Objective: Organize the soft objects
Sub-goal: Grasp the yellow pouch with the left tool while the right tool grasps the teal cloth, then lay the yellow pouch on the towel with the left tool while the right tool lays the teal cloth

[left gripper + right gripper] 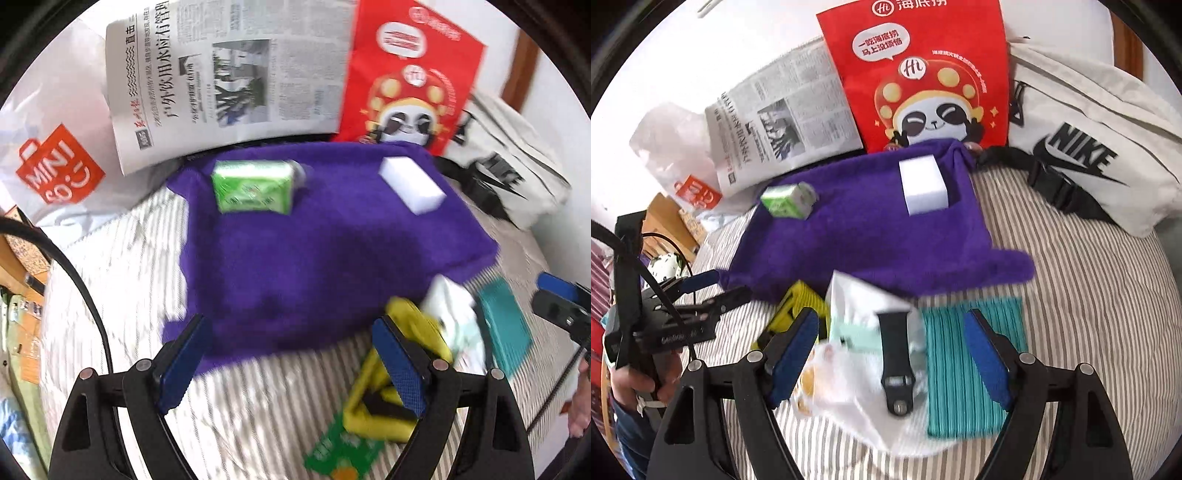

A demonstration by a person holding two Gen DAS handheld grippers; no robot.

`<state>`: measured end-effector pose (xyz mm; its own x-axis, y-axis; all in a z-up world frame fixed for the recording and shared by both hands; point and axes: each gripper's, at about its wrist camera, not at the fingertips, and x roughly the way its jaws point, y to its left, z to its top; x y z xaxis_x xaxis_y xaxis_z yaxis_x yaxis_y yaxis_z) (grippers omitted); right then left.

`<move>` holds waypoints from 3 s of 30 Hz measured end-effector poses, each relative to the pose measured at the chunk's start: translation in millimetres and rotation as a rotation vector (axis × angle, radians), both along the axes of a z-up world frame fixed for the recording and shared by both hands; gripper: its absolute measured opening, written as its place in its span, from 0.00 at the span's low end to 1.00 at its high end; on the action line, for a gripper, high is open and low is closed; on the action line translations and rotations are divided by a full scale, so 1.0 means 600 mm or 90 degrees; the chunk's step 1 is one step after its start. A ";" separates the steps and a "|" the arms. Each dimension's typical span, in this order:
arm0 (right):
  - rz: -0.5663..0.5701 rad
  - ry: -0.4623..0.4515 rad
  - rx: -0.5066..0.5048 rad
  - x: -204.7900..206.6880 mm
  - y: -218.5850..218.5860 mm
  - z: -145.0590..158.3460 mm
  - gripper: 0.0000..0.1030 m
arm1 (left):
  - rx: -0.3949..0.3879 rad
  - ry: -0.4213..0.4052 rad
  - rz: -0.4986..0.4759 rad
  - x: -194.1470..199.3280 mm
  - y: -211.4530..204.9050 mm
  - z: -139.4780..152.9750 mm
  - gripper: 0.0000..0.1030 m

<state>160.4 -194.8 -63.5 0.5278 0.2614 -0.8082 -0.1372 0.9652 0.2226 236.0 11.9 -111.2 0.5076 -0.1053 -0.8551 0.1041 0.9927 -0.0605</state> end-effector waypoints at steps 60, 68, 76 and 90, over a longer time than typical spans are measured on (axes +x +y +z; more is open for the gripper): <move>-0.017 0.081 -0.132 0.022 -0.078 -0.136 0.89 | 0.029 -0.040 -0.095 -0.193 0.062 -0.018 0.64; -0.017 0.044 -0.161 0.036 -0.063 -0.137 0.85 | 0.014 -0.030 -0.077 -0.195 0.067 -0.028 0.64; -0.015 0.018 -0.167 0.009 -0.071 -0.093 0.85 | -0.001 -0.033 -0.049 -0.199 0.090 -0.021 0.64; -0.002 0.001 -0.101 -0.006 -0.075 -0.030 0.85 | -0.037 -0.049 -0.012 -0.208 0.113 0.012 0.64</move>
<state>156.9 -239.9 -81.7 0.5273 0.1290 -0.8398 -0.1335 0.9887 0.0681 111.2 79.5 -104.0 0.5697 -0.1639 -0.8054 0.1291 0.9856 -0.1092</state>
